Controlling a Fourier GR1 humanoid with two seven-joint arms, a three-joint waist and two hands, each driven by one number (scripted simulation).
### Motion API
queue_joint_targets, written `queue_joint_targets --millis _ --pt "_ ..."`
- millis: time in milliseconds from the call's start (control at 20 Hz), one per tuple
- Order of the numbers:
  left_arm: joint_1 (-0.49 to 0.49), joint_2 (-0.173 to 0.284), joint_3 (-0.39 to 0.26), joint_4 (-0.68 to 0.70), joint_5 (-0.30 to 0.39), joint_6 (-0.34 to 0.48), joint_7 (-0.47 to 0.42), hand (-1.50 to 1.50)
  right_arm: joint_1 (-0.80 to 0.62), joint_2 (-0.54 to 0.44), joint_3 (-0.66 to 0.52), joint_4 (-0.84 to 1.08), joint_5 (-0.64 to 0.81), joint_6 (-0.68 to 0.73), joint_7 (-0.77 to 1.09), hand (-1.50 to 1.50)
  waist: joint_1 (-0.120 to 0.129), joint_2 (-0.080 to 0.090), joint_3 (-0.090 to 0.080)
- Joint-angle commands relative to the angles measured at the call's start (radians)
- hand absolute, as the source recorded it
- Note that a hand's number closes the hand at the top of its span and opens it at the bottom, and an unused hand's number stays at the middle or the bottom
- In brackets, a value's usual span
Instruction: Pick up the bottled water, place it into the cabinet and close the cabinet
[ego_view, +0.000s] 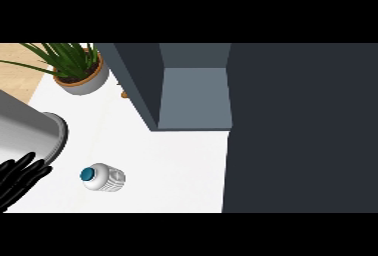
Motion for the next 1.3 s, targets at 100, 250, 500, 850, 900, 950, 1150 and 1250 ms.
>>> queue_joint_targets --millis 100,250,500,850,900,950,1150,1250 --pt "-0.086 -0.077 0.001 0.111 -0.115 -0.001 -0.021 -1.50 0.133 -0.033 -0.029 -0.142 -0.050 0.042 -0.007 -1.50 -0.009 0.002 0.000" --pt "-0.106 -0.064 0.035 0.158 -0.124 -0.015 -0.026 -1.50 0.114 -0.031 -0.038 -0.181 -0.043 0.012 0.029 -1.50 -0.006 0.003 0.000" --pt "-0.151 -0.184 0.012 0.288 -0.373 -0.005 -0.132 -1.50 0.248 -0.027 0.029 -0.160 0.006 0.078 -0.126 -1.50 -0.018 0.001 -0.001" --pt "-0.228 -0.222 0.001 0.547 -0.579 -0.055 -0.339 -1.50 0.331 -0.048 0.006 -0.174 -0.010 0.117 -0.198 -1.50 -0.019 0.002 -0.001" --pt "-0.243 -0.229 -0.019 0.535 -0.601 -0.034 -0.326 -1.50 0.348 -0.045 0.028 -0.200 0.014 0.104 -0.165 -1.50 -0.015 0.002 -0.001" --pt "-0.261 -0.213 -0.005 0.584 -0.622 -0.040 -0.361 -1.50 0.320 -0.046 -0.010 -0.175 -0.013 0.108 -0.192 -1.50 -0.013 0.003 -0.001" --pt "-0.318 -0.222 0.005 0.756 -0.710 -0.002 -0.502 -1.50 0.371 -0.047 0.022 -0.226 -0.010 0.113 -0.178 -1.50 -0.018 0.003 -0.002" --pt "-0.281 -0.271 -0.047 0.805 -0.808 0.044 -0.605 -1.50 0.411 -0.047 0.043 -0.206 0.025 0.130 -0.222 -1.50 -0.022 0.002 -0.002"
